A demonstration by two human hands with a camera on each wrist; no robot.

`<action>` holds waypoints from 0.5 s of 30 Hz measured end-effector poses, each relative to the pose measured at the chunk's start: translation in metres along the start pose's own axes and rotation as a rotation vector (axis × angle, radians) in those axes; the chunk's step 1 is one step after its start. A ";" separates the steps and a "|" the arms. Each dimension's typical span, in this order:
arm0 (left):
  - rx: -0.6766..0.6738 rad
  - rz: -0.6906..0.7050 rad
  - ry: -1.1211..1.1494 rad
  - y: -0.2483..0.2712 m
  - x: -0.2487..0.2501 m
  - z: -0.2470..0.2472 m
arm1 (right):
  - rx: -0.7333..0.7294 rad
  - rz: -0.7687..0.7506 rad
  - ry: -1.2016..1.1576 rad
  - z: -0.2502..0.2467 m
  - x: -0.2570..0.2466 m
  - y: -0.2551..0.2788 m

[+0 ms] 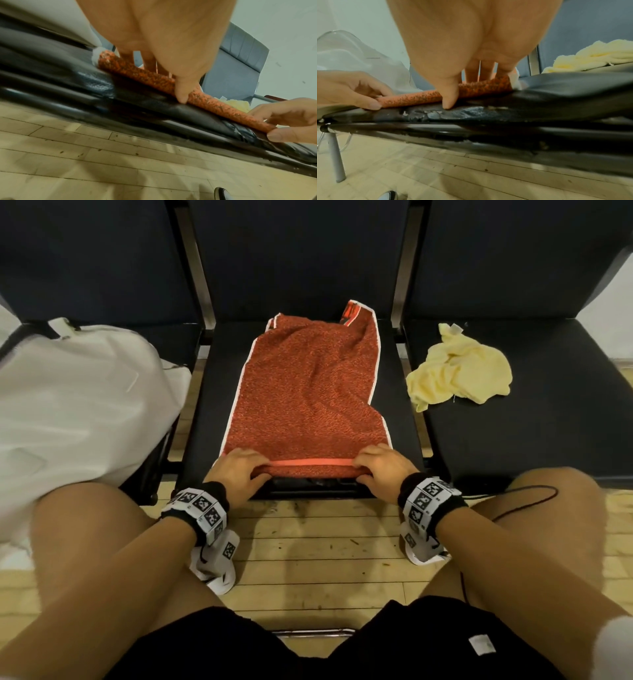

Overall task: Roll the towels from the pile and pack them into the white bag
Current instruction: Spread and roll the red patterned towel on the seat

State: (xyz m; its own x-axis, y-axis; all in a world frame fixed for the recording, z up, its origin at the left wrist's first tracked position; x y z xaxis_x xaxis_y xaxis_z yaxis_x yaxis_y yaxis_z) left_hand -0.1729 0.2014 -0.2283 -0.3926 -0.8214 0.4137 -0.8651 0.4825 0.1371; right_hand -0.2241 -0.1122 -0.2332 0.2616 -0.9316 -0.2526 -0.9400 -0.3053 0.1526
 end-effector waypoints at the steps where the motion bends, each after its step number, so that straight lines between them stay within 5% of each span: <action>1: 0.024 0.002 0.006 0.000 0.001 0.000 | 0.004 -0.006 -0.006 0.001 -0.001 -0.002; 6: 0.154 -0.035 0.077 0.008 0.007 0.002 | 0.083 0.074 -0.122 0.000 0.000 0.001; 11: 0.124 -0.122 0.047 0.009 0.009 0.000 | 0.084 0.147 -0.166 -0.002 -0.002 0.002; 15: 0.210 -0.143 -0.057 0.007 0.006 0.002 | 0.192 0.153 -0.030 -0.005 -0.005 0.003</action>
State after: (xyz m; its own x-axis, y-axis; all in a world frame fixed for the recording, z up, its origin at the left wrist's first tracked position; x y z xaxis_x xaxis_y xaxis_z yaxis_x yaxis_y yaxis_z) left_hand -0.1818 0.1995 -0.2263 -0.2734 -0.8955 0.3513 -0.9566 0.2913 -0.0021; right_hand -0.2270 -0.1099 -0.2267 0.1089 -0.9570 -0.2690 -0.9933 -0.1152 0.0078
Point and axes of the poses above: each hand's wrist, its own y-axis away from the middle knuckle, its own z-axis out of the palm, x = y × z, the point moved 2 cm from there along -y, towards the middle knuckle, and after that the axes turned 5 degrees about y, right-handed, at the moved point
